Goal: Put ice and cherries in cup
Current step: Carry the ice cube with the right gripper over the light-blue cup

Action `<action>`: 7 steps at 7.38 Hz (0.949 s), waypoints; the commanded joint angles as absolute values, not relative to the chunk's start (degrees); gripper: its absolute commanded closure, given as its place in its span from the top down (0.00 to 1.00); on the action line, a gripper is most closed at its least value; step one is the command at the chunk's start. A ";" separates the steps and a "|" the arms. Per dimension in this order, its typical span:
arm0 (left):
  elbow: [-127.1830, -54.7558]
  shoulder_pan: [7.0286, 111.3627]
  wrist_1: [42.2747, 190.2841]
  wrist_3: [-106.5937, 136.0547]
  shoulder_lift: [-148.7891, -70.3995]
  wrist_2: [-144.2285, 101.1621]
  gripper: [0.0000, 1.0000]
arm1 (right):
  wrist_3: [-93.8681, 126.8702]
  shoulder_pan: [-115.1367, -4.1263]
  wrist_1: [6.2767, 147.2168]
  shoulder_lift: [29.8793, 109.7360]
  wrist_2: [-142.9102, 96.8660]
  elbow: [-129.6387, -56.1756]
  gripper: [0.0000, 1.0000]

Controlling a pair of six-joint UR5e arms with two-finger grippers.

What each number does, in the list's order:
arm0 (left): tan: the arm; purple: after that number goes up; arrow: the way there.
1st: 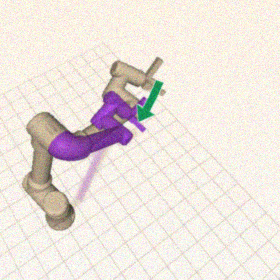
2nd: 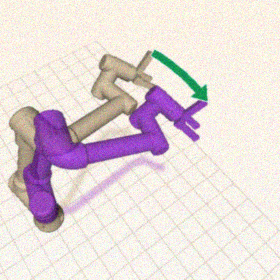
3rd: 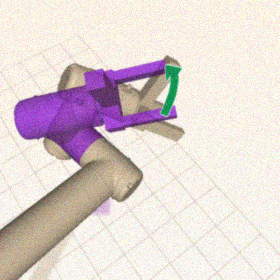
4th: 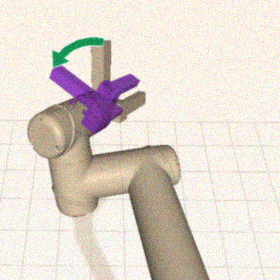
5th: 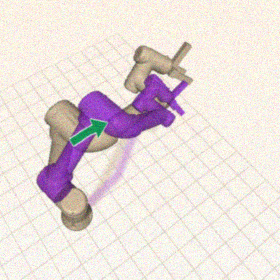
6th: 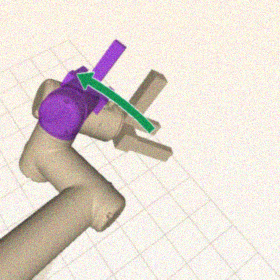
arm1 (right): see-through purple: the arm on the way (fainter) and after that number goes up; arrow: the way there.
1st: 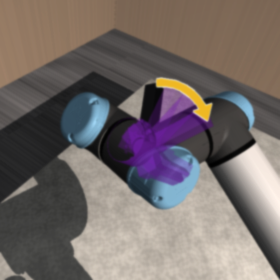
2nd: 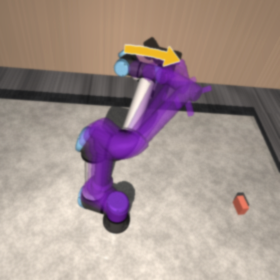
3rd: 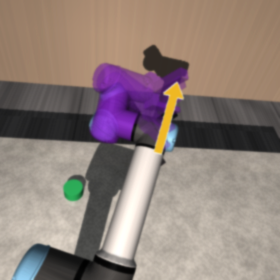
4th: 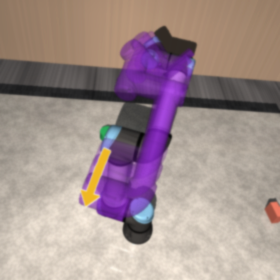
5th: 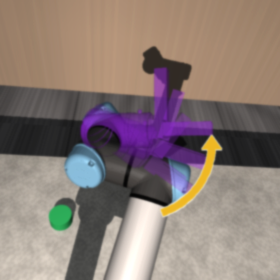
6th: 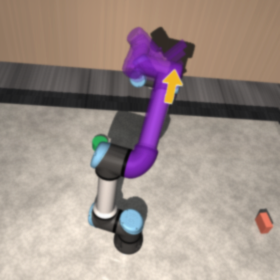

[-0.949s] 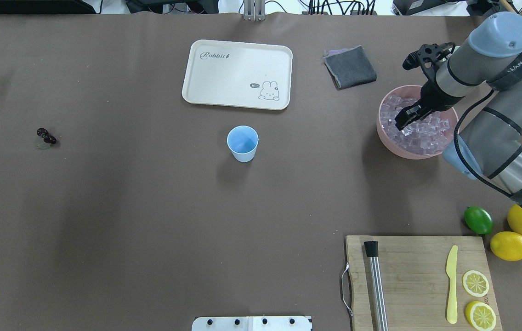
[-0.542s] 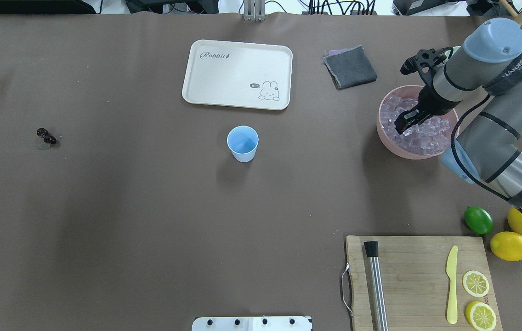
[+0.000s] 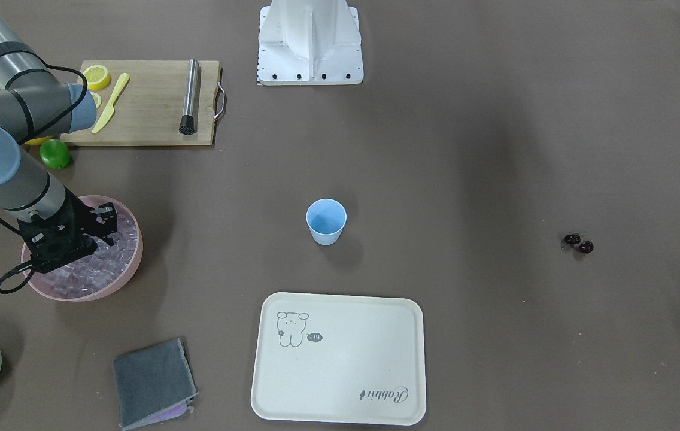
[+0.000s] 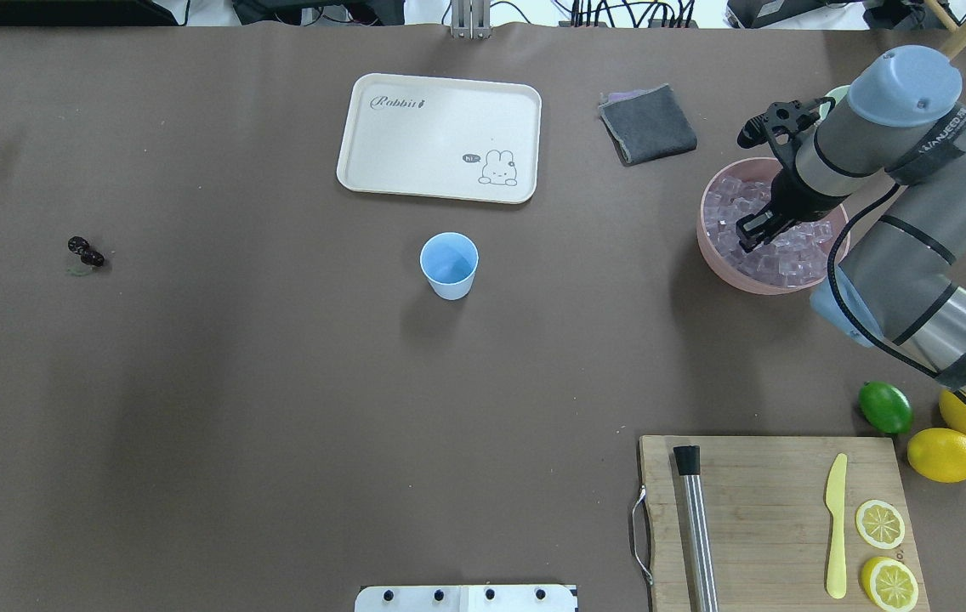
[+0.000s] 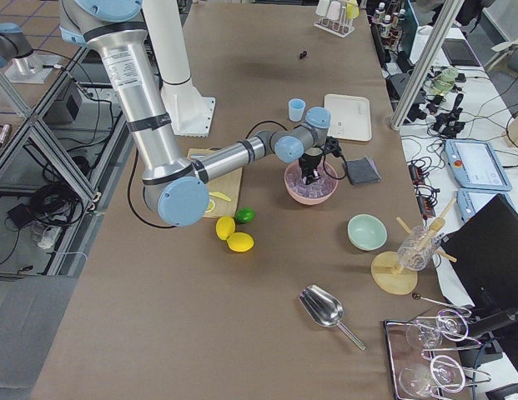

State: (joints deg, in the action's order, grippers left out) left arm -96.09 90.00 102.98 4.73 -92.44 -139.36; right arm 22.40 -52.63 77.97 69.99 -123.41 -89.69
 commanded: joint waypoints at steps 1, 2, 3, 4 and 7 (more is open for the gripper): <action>-96.15 90.00 103.01 4.57 -92.37 -139.39 0.98 | 22.50 -53.17 78.13 69.70 -123.49 -88.77 0.23; -96.07 90.00 103.01 4.57 -92.37 -139.39 0.98 | 22.50 -54.30 78.40 69.61 -123.83 -88.94 0.22; -96.15 90.00 103.01 4.57 -92.37 -139.39 0.98 | 22.50 -55.71 83.18 67.09 -124.10 -90.08 0.22; -96.07 90.00 103.01 4.57 -92.37 -139.39 0.98 | 23.28 -56.07 91.15 62.97 -124.36 -92.18 0.22; -95.98 90.00 103.01 4.66 -92.46 -139.31 0.98 | 43.33 -48.56 98.53 52.76 -120.97 -94.57 0.22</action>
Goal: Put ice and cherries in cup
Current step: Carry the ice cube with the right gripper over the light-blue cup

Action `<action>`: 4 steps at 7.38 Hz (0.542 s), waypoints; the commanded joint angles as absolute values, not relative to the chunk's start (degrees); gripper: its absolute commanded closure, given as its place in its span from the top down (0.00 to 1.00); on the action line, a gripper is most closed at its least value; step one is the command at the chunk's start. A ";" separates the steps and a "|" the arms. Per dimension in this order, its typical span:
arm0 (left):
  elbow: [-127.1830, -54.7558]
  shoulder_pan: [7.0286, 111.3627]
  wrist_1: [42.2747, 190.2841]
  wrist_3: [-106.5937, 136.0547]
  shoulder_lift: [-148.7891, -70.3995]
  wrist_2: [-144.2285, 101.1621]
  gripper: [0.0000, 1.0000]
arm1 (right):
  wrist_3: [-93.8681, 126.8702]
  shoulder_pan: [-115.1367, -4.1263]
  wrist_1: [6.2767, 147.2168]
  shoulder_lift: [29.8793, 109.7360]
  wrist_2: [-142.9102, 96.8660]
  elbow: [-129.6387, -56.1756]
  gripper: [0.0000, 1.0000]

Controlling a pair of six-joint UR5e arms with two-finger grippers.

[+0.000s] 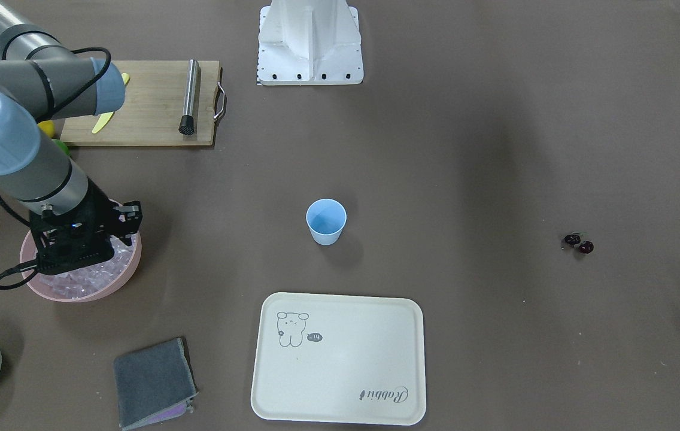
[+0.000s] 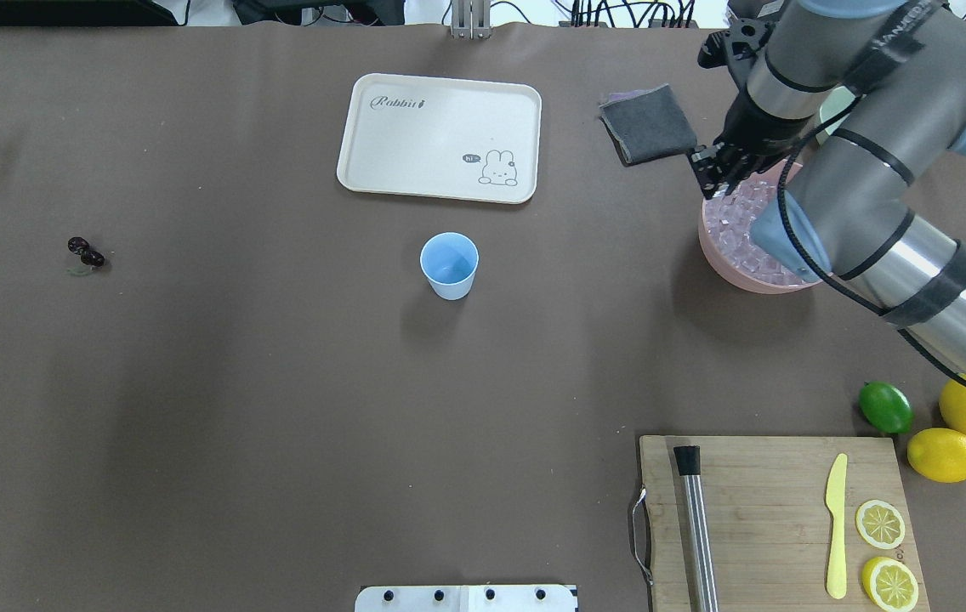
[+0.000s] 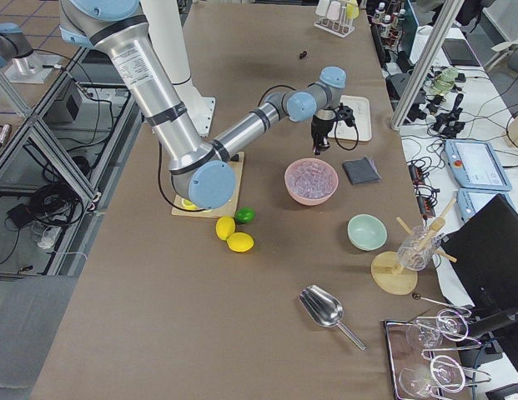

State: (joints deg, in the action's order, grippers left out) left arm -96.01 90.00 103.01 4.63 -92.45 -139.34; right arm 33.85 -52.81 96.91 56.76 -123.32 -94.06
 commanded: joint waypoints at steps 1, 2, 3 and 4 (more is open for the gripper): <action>-95.89 90.00 103.01 4.75 -92.55 -139.31 0.98 | 51.42 -45.04 98.79 48.12 -118.07 -93.87 0.22; -95.89 90.00 103.01 4.83 -92.64 -139.31 0.98 | 58.12 -41.95 99.05 44.42 -116.82 -92.82 0.22; -95.71 90.00 103.01 4.83 -92.98 -139.22 0.98 | 63.14 -38.44 98.88 41.95 -113.67 -92.46 0.22; -95.71 90.00 103.01 4.66 -93.16 -139.22 0.98 | 66.33 -36.41 98.79 37.49 -112.08 -89.07 0.22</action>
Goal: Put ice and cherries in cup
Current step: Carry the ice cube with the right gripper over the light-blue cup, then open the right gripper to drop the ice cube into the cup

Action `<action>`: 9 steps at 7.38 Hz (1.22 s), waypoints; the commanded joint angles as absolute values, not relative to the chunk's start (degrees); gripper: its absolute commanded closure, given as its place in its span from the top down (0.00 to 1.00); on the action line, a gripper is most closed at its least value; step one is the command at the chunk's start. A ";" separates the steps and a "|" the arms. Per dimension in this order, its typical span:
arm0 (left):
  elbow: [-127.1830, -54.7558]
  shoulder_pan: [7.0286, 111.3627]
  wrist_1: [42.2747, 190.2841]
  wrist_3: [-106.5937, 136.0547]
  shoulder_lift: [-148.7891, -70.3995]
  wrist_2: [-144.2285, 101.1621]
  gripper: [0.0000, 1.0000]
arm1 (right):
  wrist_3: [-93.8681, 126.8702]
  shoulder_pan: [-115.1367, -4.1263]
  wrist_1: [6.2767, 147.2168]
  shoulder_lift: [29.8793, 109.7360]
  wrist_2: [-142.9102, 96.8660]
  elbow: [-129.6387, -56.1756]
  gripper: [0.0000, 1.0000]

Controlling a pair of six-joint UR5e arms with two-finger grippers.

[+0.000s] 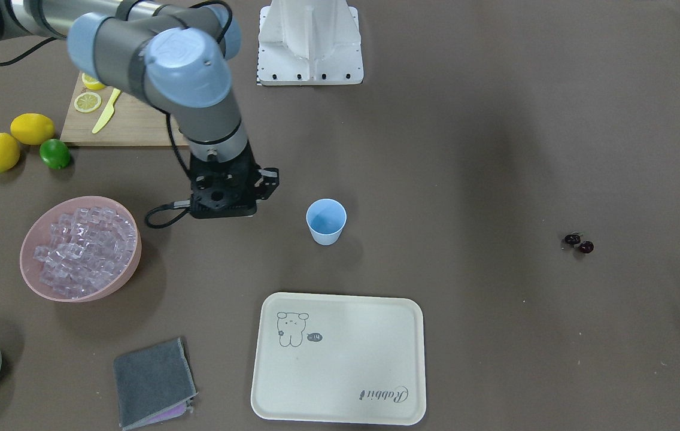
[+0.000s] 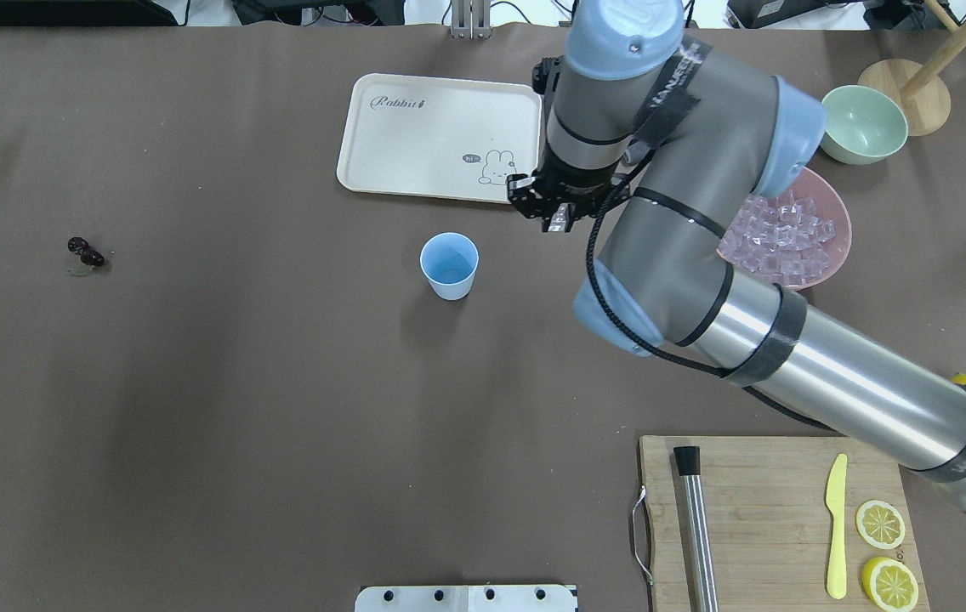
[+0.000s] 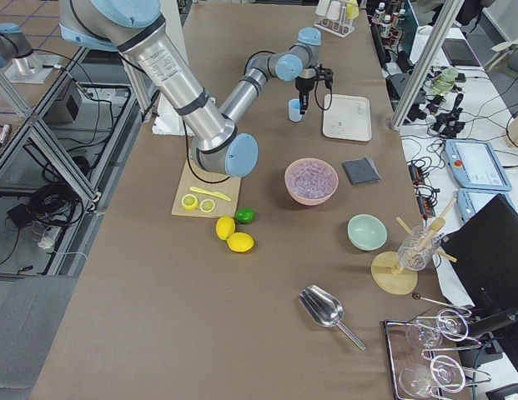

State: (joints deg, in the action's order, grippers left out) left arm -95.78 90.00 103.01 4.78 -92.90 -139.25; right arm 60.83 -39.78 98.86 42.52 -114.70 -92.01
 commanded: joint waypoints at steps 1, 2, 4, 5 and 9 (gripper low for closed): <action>-95.71 90.00 103.01 4.66 -93.08 -139.22 0.98 | 68.01 -36.04 97.74 34.05 -112.06 -84.16 0.23; -95.89 90.00 103.01 4.66 -93.08 -139.22 0.98 | 67.94 -36.04 94.69 33.49 -111.80 -81.50 0.23; -95.54 90.00 103.01 4.57 -93.08 -139.22 0.98 | 68.11 -35.95 92.90 33.58 -111.71 -81.30 0.29; -95.54 90.00 103.01 4.57 -93.16 -139.13 0.98 | 69.07 -35.51 92.90 33.40 -111.71 -81.39 0.29; -95.71 90.00 103.01 4.66 -93.16 -139.22 0.98 | 68.65 -35.42 93.42 35.06 -111.09 -82.87 0.98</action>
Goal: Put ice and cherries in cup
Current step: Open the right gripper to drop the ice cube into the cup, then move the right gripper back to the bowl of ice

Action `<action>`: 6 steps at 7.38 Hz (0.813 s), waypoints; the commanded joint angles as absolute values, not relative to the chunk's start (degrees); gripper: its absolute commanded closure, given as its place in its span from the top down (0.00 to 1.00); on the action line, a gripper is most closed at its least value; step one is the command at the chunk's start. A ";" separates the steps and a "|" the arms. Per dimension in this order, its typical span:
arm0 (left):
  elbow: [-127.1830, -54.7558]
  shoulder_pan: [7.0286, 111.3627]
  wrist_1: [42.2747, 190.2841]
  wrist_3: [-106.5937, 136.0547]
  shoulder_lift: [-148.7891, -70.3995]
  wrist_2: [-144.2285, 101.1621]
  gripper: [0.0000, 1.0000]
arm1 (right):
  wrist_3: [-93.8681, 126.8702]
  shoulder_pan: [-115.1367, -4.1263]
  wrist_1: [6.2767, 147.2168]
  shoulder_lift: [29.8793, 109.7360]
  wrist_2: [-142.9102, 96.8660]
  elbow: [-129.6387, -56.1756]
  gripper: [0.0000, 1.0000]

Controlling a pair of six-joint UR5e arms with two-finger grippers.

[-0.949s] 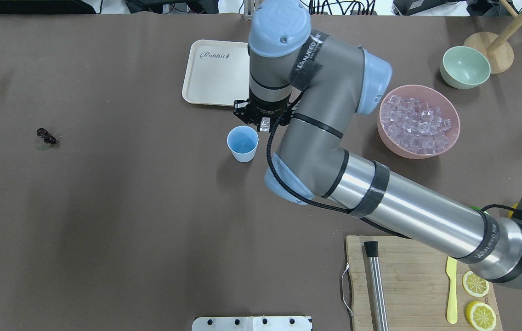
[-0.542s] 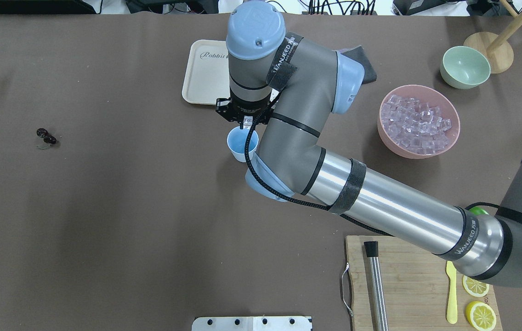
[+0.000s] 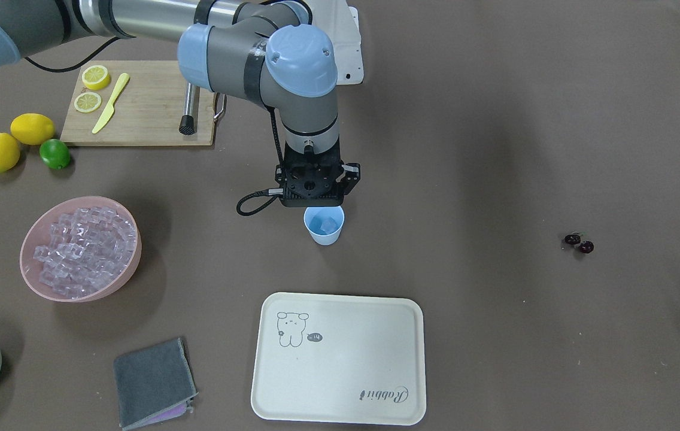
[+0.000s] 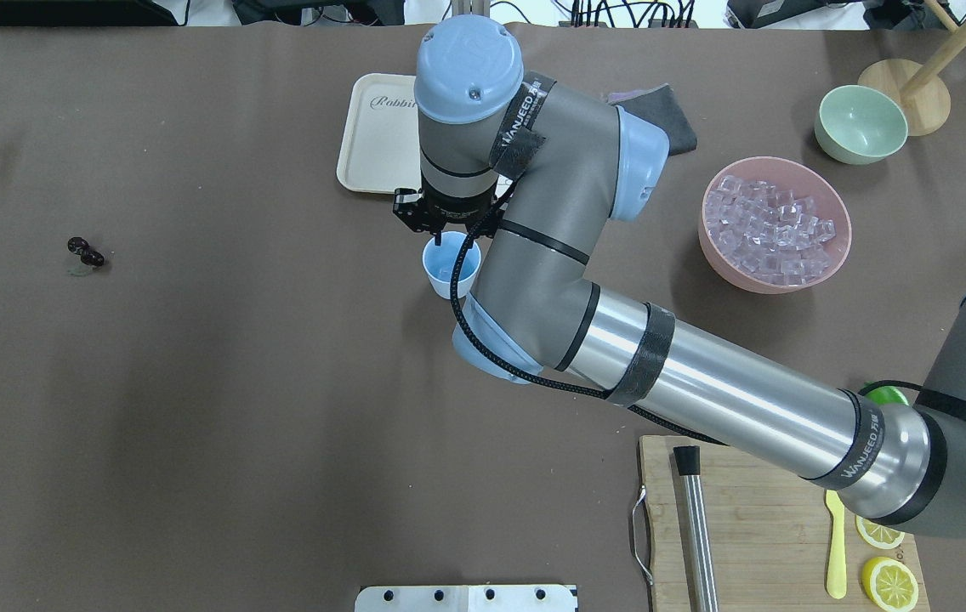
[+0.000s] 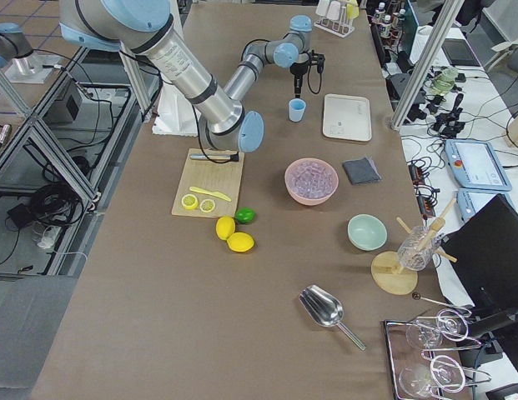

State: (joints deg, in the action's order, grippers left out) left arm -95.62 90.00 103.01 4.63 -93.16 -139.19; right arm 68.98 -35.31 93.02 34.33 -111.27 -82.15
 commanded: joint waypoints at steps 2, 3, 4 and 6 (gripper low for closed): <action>-95.89 90.00 103.01 4.83 -93.16 -139.22 0.98 | 60.27 -38.04 93.43 45.55 -111.70 -91.79 0.96; -95.98 90.00 103.01 4.92 -93.08 -139.31 0.98 | 52.72 -41.28 93.51 52.05 -112.93 -96.20 0.96; -96.15 90.00 103.01 5.10 -93.16 -139.31 0.98 | 43.77 -45.40 93.17 57.08 -115.55 -97.37 0.94; -96.24 90.00 103.62 5.27 -93.16 -139.39 0.98 | 30.46 -50.69 92.90 64.74 -116.63 -97.91 0.91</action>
